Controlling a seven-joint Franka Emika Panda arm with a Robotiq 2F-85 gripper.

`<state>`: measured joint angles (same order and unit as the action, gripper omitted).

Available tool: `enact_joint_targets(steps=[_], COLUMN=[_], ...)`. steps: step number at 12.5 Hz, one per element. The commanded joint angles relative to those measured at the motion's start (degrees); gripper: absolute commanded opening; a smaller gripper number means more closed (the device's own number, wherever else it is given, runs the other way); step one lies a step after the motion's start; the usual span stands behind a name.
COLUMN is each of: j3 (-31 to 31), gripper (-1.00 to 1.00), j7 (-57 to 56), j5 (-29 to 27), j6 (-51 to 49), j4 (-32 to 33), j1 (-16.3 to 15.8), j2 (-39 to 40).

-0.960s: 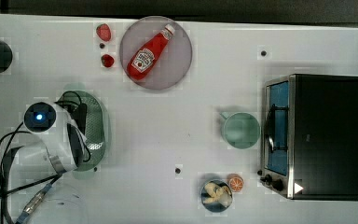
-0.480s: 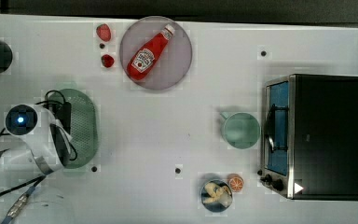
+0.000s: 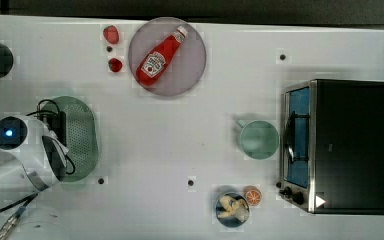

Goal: Drag strainer right to left.

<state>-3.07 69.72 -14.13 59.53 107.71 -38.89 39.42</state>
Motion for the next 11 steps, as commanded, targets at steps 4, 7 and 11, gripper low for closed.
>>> enact_joint_targets(steps=[4,7,11], j3=[9.26,18.86,32.34], gripper=[1.0,1.0,1.0], j7=[-20.22,-31.76,-52.88], j5=[0.43,2.73,12.19], j6=[-17.59,-22.61,-32.15], j4=[0.77,0.45,-1.1], j1=[0.79,1.62,3.12], j2=[-18.95,-28.9,-38.28])
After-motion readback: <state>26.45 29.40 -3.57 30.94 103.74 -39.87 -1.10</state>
